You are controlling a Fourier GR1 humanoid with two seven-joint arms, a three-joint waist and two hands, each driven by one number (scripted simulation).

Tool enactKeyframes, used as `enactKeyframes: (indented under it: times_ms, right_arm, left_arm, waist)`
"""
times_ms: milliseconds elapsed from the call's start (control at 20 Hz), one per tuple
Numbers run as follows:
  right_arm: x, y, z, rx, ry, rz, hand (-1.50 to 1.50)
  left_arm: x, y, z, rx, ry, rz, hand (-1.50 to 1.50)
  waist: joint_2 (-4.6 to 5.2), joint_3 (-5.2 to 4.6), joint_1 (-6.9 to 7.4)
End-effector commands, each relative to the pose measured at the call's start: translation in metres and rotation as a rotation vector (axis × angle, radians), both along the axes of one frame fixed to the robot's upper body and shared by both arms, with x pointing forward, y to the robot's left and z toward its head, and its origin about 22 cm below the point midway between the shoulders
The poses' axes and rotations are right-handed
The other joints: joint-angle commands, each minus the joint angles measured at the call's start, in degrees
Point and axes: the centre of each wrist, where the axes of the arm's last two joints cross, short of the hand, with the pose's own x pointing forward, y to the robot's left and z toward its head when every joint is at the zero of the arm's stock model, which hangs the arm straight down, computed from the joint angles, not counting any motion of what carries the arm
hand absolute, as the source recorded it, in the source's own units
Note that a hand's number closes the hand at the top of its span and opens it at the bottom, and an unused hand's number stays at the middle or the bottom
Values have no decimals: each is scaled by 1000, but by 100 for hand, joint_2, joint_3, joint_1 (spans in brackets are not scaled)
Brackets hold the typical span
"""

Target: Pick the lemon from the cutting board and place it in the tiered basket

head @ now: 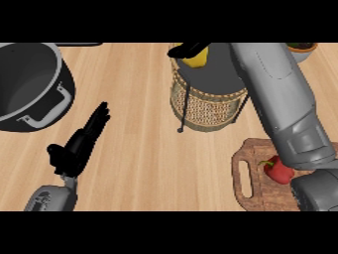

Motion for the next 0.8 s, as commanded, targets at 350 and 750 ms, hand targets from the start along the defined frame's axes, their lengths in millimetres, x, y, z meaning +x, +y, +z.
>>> enactKeyframes:
  times_ms: [350,750]
  right_arm:
    - [2,-65,42,89,-235,-407,-150]
    - [-11,-188,39,266,-418,-682,-150]
  left_arm:
    - [-14,-1,-6,-6,10,-4,0]
    - [1,0,15,-1,-4,1,0]
  waist:
    - [16,-11,62]
    - [30,1,33]
